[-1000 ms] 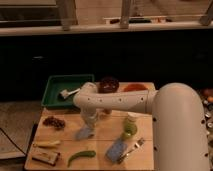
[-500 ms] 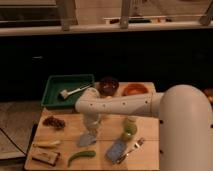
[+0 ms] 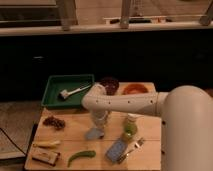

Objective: Wipe table surface with towel

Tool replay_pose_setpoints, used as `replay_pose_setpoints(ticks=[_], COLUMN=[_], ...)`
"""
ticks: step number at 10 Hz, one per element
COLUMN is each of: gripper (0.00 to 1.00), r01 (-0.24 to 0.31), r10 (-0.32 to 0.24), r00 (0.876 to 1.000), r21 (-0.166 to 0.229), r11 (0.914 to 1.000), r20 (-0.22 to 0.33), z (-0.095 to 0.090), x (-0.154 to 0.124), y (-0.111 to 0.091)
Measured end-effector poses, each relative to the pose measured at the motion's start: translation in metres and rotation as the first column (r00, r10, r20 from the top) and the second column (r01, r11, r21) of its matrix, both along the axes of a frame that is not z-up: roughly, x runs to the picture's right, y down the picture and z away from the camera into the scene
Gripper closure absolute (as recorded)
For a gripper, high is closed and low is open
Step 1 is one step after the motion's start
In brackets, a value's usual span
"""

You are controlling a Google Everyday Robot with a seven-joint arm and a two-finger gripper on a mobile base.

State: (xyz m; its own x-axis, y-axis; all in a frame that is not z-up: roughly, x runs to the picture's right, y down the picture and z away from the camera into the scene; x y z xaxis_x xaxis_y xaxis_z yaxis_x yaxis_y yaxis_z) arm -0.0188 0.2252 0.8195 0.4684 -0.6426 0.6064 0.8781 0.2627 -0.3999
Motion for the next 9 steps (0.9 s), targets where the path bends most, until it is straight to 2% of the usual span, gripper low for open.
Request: replay_pose_setpoints(ticks=[4,9], gripper=[0.99,0.99], r01=[0.018,-0.005], r10=[-0.017,0.005], r00=[0.999,0.996], r21=[-0.008,0.007], r11=[0.9998,1.0], r20=[0.036,0.088], z=[0.006,-0.004], x=[-0.025,-0.029], y=[0.005,0.008])
